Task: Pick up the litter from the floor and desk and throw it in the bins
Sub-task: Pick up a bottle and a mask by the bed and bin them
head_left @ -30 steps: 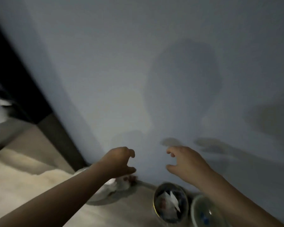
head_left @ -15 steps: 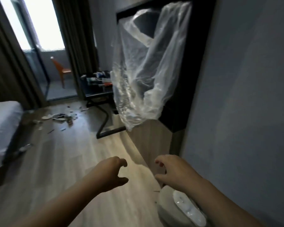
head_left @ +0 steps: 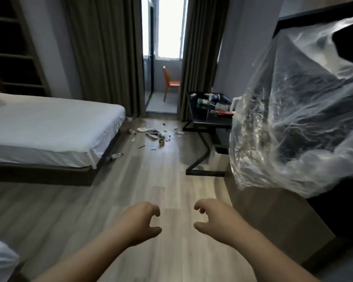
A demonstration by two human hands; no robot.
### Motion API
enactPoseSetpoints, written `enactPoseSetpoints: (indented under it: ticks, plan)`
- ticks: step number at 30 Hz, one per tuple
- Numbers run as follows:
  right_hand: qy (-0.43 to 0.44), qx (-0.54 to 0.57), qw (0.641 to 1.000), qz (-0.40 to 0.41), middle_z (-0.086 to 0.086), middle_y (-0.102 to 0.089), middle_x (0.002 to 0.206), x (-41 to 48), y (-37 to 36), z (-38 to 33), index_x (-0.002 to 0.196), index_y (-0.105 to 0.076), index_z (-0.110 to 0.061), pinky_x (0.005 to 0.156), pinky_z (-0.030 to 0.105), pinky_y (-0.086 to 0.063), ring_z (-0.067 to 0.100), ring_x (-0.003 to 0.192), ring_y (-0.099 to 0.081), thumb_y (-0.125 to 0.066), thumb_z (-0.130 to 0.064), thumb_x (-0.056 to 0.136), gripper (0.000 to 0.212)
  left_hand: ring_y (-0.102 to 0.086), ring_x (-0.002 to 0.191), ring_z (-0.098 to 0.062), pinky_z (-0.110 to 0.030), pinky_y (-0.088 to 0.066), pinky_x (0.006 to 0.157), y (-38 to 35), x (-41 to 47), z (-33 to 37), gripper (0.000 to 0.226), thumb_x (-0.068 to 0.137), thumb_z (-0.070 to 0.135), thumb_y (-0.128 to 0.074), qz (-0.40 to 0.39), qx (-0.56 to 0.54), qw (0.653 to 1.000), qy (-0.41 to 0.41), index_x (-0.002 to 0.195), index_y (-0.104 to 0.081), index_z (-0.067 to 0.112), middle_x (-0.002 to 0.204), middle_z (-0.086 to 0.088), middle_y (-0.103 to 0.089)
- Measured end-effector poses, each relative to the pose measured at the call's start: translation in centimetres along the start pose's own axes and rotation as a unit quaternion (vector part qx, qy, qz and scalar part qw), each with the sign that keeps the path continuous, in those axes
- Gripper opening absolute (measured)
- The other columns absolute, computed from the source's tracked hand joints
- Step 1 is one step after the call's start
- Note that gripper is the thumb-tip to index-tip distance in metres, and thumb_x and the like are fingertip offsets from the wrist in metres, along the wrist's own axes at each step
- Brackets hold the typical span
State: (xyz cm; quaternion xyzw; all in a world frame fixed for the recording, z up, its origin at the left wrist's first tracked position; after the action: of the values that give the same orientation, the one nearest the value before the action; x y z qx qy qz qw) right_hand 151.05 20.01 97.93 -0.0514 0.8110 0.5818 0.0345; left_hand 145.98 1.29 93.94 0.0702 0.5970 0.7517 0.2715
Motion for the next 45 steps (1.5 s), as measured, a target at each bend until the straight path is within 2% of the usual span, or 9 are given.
enactPoseSetpoints:
  ticks: [8, 14, 22, 34, 45]
  plan:
    - [0.053, -0.008, 0.999, 0.003, -0.010, -0.058, 0.123, 16.1, 1.1, 0.2, 0.129, -0.052, -0.029, 0.083, 0.022, -0.040, 0.009, 0.112, -0.052, -0.058, -0.039, 0.084, 0.046, -0.053, 0.116, -0.014, -0.029, -0.044, 0.097, 4.8, 12.3, -6.1, 0.048, 0.086, 0.048, -0.060, 0.013, 0.019, 0.999, 0.038, 0.128, -0.053, 0.025, 0.127, 0.005, -0.056]
    - [0.067, -0.004, 0.998, 0.003, -0.009, -0.058, 0.123, 28.1, 3.9, 0.7, 0.129, -0.052, -0.029, 0.087, 0.025, -0.044, 0.011, 0.114, -0.053, -0.058, -0.039, 0.084, 0.047, -0.052, 0.118, -0.015, -0.029, -0.043, 0.097, 9.2, 21.7, -9.7, 0.049, 0.086, 0.048, -0.059, 0.020, 0.023, 0.998, 0.053, 0.129, -0.053, 0.024, 0.128, 0.004, -0.055]
    - [0.070, -0.009, 0.997, -0.032, -0.008, -0.060, 0.121, 41.7, 3.8, 1.0, 0.129, -0.052, -0.029, 0.085, 0.025, -0.046, 0.012, 0.111, -0.055, -0.057, -0.041, 0.084, 0.047, -0.051, 0.118, -0.013, -0.026, -0.042, 0.095, 12.0, 32.6, -16.7, 0.049, 0.086, 0.047, -0.060, 0.015, -0.005, 0.997, 0.070, 0.128, -0.053, 0.025, 0.128, 0.005, -0.054]
    - [0.028, -0.026, 0.997, -0.065, -0.007, -0.060, 0.122, 65.4, 4.1, -1.0, 0.130, -0.052, -0.027, 0.089, 0.026, -0.044, 0.011, 0.114, -0.053, -0.057, -0.041, 0.086, 0.047, -0.054, 0.112, -0.013, -0.027, -0.045, 0.093, 19.5, 52.2, -32.1, 0.049, 0.086, 0.048, -0.060, -0.006, -0.017, 0.997, 0.069, 0.129, -0.052, 0.027, 0.125, 0.005, -0.055]
    - [-0.019, -0.006, 0.996, -0.089, -0.008, -0.059, 0.122, 83.5, 4.7, 1.5, 0.130, -0.052, -0.027, 0.089, 0.023, -0.045, 0.010, 0.112, -0.054, -0.059, -0.042, 0.085, 0.047, -0.054, 0.113, -0.013, -0.024, -0.043, 0.092, 23.7, 69.7, -38.6, 0.047, 0.085, 0.046, -0.061, -0.024, -0.016, 0.999, 0.031, 0.127, -0.055, 0.025, 0.125, 0.005, -0.057]
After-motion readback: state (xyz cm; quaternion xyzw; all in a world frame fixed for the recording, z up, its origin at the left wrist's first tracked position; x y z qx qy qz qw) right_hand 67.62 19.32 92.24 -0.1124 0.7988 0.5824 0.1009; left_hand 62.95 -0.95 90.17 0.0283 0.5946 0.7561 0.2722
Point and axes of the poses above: each hand's wrist, its own x-axis towards the middle knuckle, its own y-axis out of the back of the hand, z = x × y, the point moved 6 cm from there along x, towards the middle knuckle
